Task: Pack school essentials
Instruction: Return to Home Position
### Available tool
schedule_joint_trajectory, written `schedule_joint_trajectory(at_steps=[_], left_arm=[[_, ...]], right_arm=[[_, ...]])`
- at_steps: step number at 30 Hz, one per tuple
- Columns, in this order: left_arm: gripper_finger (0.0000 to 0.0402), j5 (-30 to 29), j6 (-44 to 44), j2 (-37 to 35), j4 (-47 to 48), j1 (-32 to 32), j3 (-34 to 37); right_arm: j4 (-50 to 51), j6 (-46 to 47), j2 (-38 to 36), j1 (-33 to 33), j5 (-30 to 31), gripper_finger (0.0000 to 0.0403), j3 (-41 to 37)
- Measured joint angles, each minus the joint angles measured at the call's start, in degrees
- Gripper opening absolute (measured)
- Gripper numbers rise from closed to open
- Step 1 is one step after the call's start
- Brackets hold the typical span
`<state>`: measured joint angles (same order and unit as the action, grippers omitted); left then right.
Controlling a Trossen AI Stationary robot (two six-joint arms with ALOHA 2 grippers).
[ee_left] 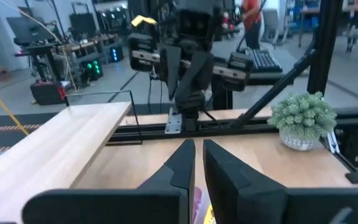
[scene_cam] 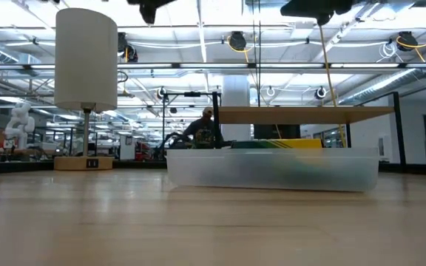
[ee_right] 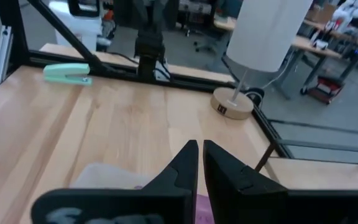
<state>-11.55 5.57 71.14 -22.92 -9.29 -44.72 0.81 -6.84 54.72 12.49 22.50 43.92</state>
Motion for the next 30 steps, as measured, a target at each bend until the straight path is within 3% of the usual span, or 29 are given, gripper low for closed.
schedule_joint_trajectory(at_steps=[4,9,15,30], left_arm=[[0.0035,0.17,-1.26,-0.02,-10.71,0.77,6.80],[0.0035,4.14,-2.30,0.02,-17.01,1.96,12.31],[0.0035,4.26,-4.47,-0.02,-23.89,3.45,17.00],[0.0035,2.03,-2.83,0.00,-19.69,4.34,19.27]], right_arm=[[-8.52,-0.62,-0.89,-0.02,-0.02,0.0017,-5.83],[-16.76,-2.26,-3.60,-0.13,-0.02,0.0017,-12.35],[-26.17,-3.72,-6.26,-0.16,-0.03,0.0017,-19.38],[-29.76,-4.42,-12.47,-0.85,-0.24,0.0017,-29.06]])
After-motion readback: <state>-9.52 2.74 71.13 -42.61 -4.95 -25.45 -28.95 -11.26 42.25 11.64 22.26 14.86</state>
